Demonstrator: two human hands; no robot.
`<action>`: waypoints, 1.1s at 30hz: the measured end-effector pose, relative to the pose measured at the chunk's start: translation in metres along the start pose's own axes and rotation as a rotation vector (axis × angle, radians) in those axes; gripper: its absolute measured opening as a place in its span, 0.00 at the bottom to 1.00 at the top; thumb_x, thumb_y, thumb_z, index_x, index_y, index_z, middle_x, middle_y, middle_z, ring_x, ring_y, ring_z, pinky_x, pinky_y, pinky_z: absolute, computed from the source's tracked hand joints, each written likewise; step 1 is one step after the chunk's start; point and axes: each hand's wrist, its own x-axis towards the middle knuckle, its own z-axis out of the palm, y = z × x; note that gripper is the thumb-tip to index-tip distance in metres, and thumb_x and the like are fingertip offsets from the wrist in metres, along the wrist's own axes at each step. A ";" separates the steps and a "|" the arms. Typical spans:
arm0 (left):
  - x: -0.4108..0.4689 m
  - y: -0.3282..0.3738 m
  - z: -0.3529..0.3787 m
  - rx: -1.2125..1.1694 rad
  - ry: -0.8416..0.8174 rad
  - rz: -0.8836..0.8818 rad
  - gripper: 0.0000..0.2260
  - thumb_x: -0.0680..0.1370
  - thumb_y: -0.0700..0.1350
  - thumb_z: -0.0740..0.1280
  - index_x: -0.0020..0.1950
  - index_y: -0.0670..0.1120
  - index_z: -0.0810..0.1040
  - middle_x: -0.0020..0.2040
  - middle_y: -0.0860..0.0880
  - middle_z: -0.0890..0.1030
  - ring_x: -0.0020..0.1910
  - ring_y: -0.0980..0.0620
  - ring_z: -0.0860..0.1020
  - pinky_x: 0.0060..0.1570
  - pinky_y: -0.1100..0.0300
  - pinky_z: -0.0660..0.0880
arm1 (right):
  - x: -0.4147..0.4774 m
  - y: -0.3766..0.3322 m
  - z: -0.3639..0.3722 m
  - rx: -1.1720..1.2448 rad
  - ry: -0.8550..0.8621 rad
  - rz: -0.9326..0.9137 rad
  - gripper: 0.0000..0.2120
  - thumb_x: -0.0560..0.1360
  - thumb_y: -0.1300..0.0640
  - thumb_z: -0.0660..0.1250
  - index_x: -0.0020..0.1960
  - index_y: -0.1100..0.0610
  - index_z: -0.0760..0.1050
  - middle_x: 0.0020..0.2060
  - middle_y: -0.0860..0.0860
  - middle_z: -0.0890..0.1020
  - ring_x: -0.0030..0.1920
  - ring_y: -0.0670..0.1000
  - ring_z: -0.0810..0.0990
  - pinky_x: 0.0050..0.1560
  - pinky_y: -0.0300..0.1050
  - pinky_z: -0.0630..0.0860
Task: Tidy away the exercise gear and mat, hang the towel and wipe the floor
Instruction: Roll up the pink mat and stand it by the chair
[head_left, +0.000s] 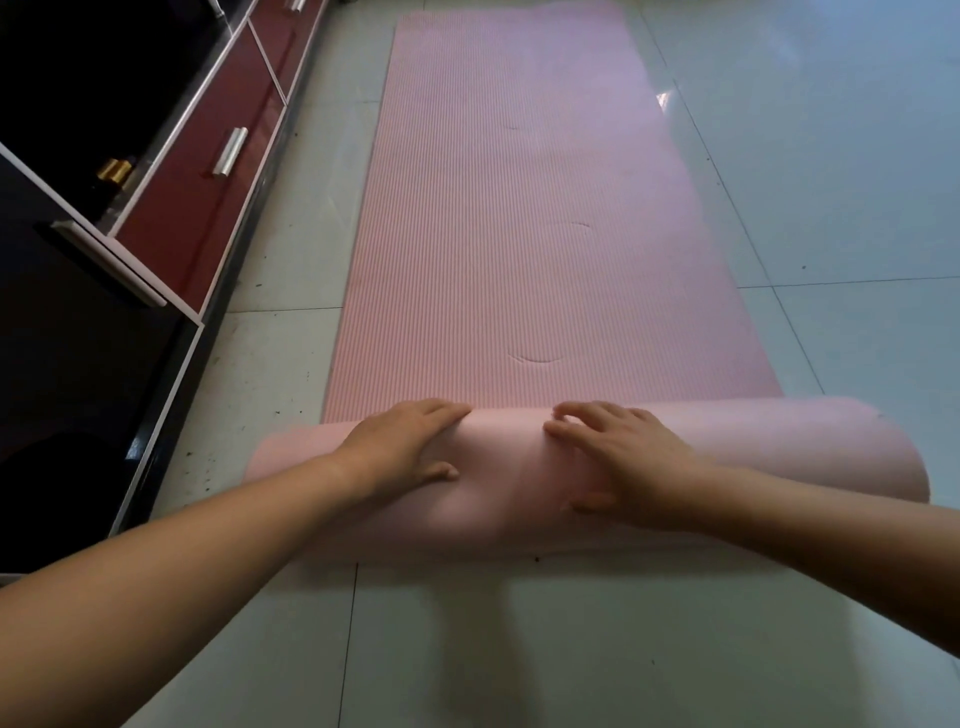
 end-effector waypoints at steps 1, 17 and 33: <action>0.002 -0.001 0.000 0.000 0.010 -0.003 0.32 0.73 0.57 0.69 0.73 0.55 0.60 0.71 0.53 0.65 0.68 0.49 0.66 0.63 0.54 0.69 | -0.001 -0.002 0.002 -0.016 -0.007 -0.010 0.41 0.69 0.35 0.64 0.75 0.49 0.51 0.75 0.48 0.53 0.73 0.52 0.55 0.69 0.49 0.57; 0.004 0.018 -0.006 0.120 0.097 0.043 0.35 0.72 0.63 0.65 0.74 0.51 0.59 0.75 0.49 0.60 0.72 0.49 0.61 0.69 0.54 0.61 | 0.041 0.030 -0.011 0.076 0.155 0.245 0.34 0.71 0.36 0.64 0.72 0.47 0.61 0.71 0.49 0.62 0.70 0.54 0.63 0.67 0.52 0.63; 0.030 0.010 -0.013 0.090 0.229 -0.018 0.30 0.74 0.57 0.66 0.73 0.49 0.63 0.72 0.47 0.65 0.70 0.47 0.64 0.66 0.53 0.64 | 0.047 0.031 -0.013 -0.092 0.107 0.129 0.39 0.70 0.37 0.65 0.73 0.51 0.53 0.72 0.51 0.58 0.71 0.54 0.57 0.68 0.54 0.57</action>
